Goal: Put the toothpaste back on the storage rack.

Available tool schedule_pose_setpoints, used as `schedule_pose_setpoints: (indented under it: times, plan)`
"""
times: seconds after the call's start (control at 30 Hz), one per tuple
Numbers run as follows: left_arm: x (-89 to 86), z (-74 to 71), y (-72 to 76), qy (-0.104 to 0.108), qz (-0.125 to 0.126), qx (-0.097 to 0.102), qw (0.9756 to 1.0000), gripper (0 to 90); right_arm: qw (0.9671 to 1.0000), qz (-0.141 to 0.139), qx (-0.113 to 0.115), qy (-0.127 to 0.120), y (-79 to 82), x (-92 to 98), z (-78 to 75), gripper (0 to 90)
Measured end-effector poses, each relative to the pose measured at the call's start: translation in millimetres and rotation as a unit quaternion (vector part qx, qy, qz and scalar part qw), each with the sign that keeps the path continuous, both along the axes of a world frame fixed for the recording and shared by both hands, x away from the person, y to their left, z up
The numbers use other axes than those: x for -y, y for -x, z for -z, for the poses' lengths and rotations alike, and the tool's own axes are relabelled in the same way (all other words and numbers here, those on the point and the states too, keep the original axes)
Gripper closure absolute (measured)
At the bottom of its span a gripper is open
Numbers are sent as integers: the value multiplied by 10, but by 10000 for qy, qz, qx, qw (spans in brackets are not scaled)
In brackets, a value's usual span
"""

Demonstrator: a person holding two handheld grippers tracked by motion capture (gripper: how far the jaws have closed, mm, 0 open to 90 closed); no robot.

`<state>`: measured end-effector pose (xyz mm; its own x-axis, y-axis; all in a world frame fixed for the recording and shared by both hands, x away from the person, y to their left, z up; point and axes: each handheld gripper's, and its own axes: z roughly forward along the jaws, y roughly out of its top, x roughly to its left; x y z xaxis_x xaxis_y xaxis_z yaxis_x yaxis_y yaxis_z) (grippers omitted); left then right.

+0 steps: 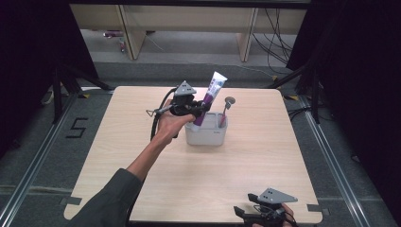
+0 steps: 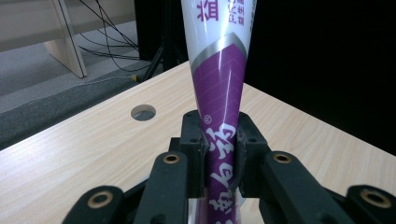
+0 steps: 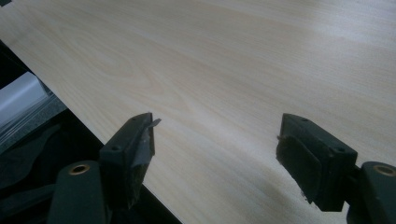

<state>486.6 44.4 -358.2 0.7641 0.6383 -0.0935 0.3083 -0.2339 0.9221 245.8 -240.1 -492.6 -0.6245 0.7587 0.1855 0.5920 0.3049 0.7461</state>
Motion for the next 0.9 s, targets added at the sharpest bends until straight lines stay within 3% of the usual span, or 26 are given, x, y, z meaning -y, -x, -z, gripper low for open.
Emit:
schedule_pose_setpoints:
  times: [0.1, 0.13, 0.3, 0.37, 0.43, 0.9]
  plan:
    - [24, -12, -27, 10, -28, -19, 10000, 766, 9999, 8, -25, -100, 1, -4, 1, 280]
    - [56, -20, -53, -9, -27, -4, 10000, 766, 10000, 22, 22, 4, 3, 8, -8, 280]
    - [92, -49, -89, -17, -138, 75, 9999, 766, 10000, -46, 7, -46, 2, 4, -1, 280]
    - [110, -38, -118, 75, -136, 78, 9998, 766, 10000, -42, 10, -43, 5, 1, -3, 280]
    - [131, -31, -132, -5, -162, 128, 9998, 766, 10000, -43, 13, -42, 6, 2, -5, 280]
    - [243, 87, -251, 104, -385, 242, 9989, 766, 9999, -32, 42, -114, 21, 7, -8, 280]
